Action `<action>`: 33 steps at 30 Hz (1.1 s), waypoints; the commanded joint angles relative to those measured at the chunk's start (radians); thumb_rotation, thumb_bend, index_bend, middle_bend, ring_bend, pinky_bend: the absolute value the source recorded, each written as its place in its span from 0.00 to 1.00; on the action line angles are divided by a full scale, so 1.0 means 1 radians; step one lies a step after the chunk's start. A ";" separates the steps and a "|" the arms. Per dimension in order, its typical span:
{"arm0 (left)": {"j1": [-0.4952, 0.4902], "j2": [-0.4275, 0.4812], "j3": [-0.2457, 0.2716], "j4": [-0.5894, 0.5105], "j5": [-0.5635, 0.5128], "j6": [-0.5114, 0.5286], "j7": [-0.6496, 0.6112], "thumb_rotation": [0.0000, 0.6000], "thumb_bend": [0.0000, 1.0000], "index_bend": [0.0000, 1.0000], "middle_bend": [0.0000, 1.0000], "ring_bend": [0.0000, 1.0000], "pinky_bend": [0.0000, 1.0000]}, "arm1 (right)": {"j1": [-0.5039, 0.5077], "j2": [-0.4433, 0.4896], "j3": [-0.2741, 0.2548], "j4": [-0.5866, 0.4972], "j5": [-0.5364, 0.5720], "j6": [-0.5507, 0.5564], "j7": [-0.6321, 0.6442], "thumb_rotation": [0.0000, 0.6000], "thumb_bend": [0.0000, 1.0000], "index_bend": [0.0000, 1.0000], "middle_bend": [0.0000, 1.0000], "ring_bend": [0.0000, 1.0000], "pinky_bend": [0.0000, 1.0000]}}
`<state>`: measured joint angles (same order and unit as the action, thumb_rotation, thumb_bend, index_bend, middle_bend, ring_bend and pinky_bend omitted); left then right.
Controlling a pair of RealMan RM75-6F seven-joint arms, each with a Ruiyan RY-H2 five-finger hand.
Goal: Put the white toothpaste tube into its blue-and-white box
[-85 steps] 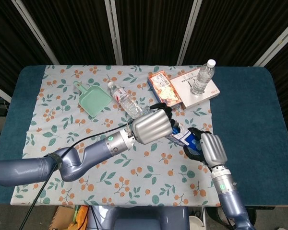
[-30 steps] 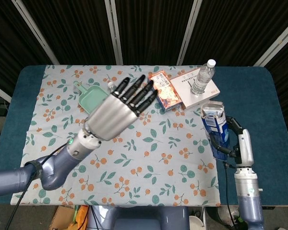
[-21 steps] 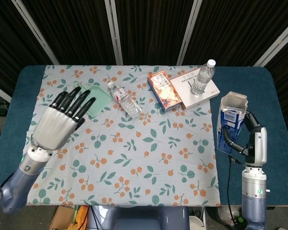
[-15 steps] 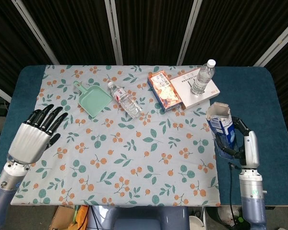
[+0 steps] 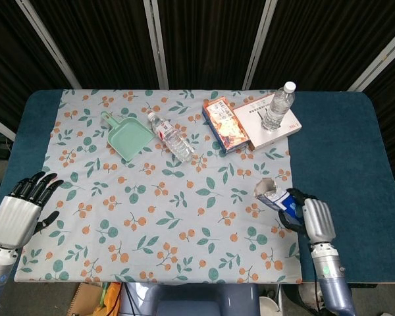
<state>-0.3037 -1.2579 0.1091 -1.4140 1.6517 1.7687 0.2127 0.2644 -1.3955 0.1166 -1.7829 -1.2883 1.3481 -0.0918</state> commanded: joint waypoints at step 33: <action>0.111 0.040 -0.033 -0.125 -0.067 -0.128 -0.112 1.00 0.10 0.11 0.06 0.08 0.15 | -0.044 0.161 -0.101 -0.115 0.012 0.087 -0.370 1.00 0.35 0.00 0.01 0.00 0.04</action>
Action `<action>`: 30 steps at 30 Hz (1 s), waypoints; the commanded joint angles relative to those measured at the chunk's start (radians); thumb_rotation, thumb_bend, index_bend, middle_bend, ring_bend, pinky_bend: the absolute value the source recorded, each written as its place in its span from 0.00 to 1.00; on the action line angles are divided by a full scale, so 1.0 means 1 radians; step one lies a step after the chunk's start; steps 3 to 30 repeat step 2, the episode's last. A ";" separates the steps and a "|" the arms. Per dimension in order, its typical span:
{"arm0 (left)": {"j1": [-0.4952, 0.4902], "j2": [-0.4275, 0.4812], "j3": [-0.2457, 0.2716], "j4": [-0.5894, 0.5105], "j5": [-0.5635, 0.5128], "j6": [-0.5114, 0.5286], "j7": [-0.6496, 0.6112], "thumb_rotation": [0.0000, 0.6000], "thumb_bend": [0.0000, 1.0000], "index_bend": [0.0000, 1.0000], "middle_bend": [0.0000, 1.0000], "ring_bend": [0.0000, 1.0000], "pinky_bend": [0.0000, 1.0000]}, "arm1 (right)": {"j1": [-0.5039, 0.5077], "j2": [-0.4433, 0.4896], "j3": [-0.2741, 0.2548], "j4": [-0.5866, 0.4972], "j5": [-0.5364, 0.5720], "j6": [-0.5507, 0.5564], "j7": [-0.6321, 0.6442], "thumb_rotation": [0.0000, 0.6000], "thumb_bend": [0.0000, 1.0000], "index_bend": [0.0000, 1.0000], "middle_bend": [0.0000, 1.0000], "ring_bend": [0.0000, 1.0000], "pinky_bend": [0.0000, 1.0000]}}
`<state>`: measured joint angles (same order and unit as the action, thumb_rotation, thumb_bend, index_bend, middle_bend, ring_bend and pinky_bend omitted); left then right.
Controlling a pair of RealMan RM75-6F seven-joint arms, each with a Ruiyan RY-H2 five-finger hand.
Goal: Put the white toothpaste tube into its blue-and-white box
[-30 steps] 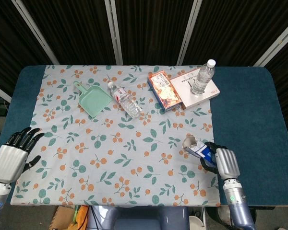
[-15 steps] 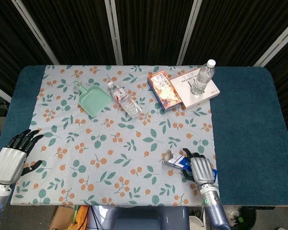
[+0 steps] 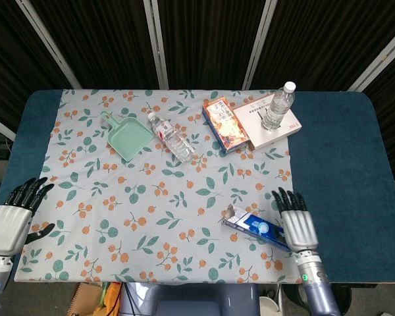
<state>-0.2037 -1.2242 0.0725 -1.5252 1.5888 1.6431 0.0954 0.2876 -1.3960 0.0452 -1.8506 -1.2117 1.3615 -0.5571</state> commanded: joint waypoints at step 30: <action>0.022 0.013 0.007 -0.026 -0.010 -0.006 0.015 1.00 0.10 0.09 0.05 0.07 0.14 | -0.105 0.233 -0.042 -0.022 -0.100 0.118 0.165 1.00 0.35 0.00 0.00 0.00 0.03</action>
